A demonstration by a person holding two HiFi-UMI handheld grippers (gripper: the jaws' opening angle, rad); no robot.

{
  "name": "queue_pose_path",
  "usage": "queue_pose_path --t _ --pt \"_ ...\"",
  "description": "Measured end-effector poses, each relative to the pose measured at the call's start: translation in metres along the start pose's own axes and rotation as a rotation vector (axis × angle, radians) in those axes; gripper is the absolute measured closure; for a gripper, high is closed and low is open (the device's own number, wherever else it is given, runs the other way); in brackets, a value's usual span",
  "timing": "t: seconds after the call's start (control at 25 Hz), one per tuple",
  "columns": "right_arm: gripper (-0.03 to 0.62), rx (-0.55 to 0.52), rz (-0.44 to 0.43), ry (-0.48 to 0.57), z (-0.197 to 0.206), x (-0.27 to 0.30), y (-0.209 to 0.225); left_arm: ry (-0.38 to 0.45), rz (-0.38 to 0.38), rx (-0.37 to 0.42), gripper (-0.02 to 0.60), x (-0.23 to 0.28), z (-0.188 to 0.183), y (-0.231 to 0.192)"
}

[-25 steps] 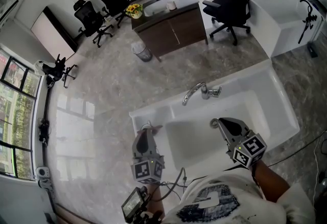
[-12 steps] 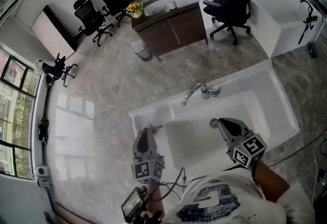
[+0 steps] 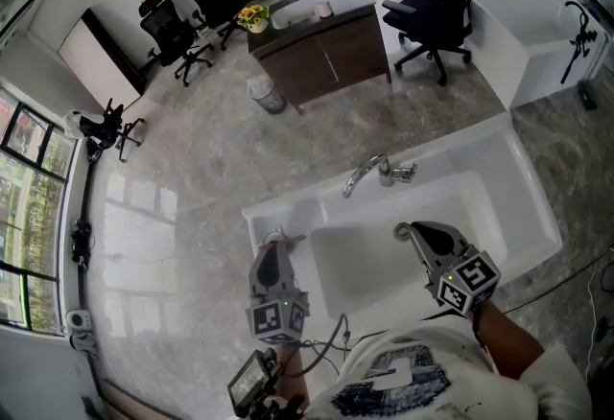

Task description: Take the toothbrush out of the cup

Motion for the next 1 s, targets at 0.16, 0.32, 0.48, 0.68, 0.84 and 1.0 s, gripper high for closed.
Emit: queue_pose_path --t 0.16,0.32,0.48,0.68,0.84,1.0 --pt "0.594 -0.007 0.001 0.001 -0.001 0.001 -0.001 0.004 0.001 0.001 0.543 0.001 -0.002 -0.001" --pt "0.596 -0.04 -0.001 0.006 0.001 0.004 0.0 0.009 -0.003 -0.003 0.543 0.001 0.002 -0.004" --pt "0.6 -0.08 -0.009 0.015 0.002 0.003 -0.003 -0.014 -0.014 -0.028 0.543 -0.001 0.005 -0.004" --pt "0.6 -0.069 -0.013 0.006 0.005 0.003 -0.003 0.001 -0.003 -0.001 0.543 0.001 0.007 -0.005" --pt "0.6 -0.061 -0.013 0.01 0.003 0.003 -0.005 -0.005 -0.006 0.0 0.543 0.0 0.008 -0.006" --pt "0.6 -0.063 -0.013 0.008 0.004 0.002 -0.004 -0.01 -0.005 0.002 0.543 0.0 0.008 -0.005"
Point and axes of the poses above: the fingertips, and each gripper's own axes: x forward along the fingers, y to its right, z out of its underside, the point moved 5 cm from there along -x, backward along the fingers, and after that the axes turned 11 degrees about z, right-handed, at the moved point
